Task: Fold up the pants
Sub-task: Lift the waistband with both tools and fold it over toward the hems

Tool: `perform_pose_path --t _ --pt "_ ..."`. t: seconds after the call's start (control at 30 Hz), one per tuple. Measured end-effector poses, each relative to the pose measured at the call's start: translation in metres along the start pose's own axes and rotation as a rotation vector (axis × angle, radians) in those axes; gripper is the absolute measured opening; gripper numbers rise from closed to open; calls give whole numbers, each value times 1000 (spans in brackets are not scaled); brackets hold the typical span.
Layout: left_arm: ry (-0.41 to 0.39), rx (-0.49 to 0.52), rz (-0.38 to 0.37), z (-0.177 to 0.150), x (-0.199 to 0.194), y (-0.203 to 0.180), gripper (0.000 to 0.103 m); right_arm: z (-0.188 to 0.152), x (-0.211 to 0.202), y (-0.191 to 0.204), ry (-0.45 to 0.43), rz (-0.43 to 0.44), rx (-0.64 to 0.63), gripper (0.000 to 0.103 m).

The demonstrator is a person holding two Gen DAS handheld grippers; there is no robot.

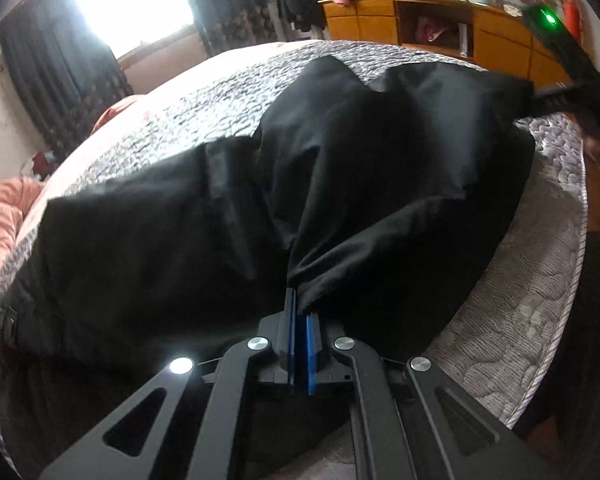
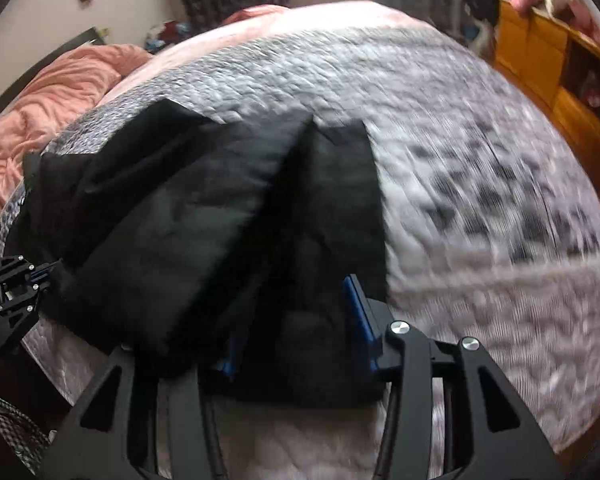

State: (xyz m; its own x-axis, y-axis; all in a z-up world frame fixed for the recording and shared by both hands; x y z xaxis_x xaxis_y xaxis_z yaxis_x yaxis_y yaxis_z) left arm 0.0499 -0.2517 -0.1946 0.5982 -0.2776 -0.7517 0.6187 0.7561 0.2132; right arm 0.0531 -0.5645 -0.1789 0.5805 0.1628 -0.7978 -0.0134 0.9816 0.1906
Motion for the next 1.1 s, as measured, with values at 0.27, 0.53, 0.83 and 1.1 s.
perform_pose_path --t 0.27,0.53,0.83,1.1 --pt "40 -18 11 6 9 4 4 3 -56 -21 -96 124 242 71" --pt "62 -54 15 14 12 10 4 2 -5 5 62 227 349 84" --pt "30 -66 4 24 2 7 7 26 -15 14 10 173 307 10" --pt "48 -63 13 23 16 -12 8 16 6 -3 100 -84 255 25"
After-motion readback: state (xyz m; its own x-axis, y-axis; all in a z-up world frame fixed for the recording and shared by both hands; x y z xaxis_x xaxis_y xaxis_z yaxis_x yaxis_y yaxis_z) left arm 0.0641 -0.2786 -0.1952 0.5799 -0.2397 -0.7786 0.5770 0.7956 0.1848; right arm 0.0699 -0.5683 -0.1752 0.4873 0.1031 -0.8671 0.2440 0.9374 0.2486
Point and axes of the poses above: each gripper's, at about its wrist camera, not at the fingertips, and x roughly the way its jaws point, y to its left, z to its top, the point moved 7 cm from there along x, roughly the way its jaws point, and after that the axes turned 3 degrees about -y, right-handed, at the moved point
